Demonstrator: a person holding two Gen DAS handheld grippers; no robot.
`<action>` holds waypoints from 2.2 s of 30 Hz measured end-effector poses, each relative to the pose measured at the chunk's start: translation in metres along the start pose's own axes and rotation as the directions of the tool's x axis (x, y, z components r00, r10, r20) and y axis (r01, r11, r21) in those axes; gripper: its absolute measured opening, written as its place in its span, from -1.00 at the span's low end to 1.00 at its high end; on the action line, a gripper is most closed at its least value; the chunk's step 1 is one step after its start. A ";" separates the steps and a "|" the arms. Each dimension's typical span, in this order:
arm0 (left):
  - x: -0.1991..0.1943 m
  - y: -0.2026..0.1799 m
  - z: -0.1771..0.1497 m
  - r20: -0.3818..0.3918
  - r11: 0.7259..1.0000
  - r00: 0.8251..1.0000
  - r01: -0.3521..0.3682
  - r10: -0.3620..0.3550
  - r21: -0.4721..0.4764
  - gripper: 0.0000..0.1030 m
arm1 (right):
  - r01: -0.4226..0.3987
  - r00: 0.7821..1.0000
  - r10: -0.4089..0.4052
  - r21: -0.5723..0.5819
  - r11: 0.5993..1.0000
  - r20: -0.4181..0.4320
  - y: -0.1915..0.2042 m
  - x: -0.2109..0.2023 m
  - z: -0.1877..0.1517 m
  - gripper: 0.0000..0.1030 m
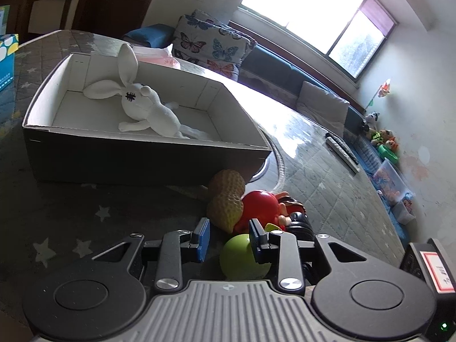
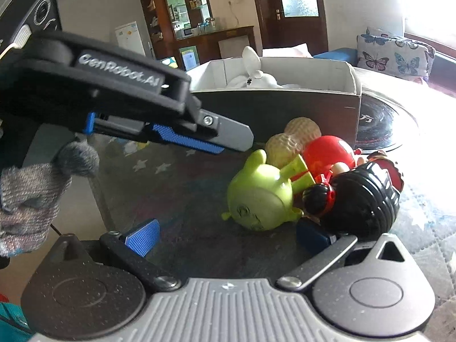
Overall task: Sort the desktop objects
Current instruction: 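Move the right tool to the green alien ball toy and grip it, then lift the green toy with the right tool over the box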
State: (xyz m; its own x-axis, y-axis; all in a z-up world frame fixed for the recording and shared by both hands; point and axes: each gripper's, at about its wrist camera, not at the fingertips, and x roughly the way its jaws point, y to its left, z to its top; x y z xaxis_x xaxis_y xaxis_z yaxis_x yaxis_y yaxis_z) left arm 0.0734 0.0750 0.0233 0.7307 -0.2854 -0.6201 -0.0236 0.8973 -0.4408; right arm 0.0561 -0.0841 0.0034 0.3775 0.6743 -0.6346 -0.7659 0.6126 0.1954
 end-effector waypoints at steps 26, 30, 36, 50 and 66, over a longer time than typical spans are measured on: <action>0.011 -0.016 -0.011 -0.095 0.988 0.993 0.083 -0.071 0.130 -0.33 | 0.057 0.998 -0.057 -0.018 0.998 0.033 -0.001 0.006 0.005 0.87; 0.010 -0.015 -0.011 -0.102 0.987 0.992 0.086 -0.073 0.132 -0.32 | 0.057 0.998 -0.056 -0.016 0.998 0.034 -0.002 0.006 0.005 0.86; 0.012 -0.004 -0.008 -0.113 0.993 0.990 0.097 -0.089 0.071 -0.31 | 0.060 0.998 -0.059 -0.023 0.998 0.030 0.000 0.005 0.004 0.84; 0.011 0.005 -0.006 -0.107 0.991 0.986 0.131 -0.127 0.029 -0.37 | 0.079 0.996 -0.077 -0.052 0.996 0.046 0.005 0.002 0.006 0.69; 0.003 0.010 -0.006 -0.087 0.991 0.987 0.134 -0.132 0.012 -0.70 | 0.111 0.992 -0.109 -0.034 0.993 0.057 -0.002 -0.006 0.012 -0.05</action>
State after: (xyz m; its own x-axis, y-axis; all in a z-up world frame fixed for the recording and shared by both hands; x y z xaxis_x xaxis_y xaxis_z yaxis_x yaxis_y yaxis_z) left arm 0.0712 0.0817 0.0135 0.6653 -0.4297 -0.6105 0.0823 0.8550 -0.5120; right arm 0.0615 -0.0849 0.0156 0.4878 0.6262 -0.6082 -0.7364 0.6694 0.0985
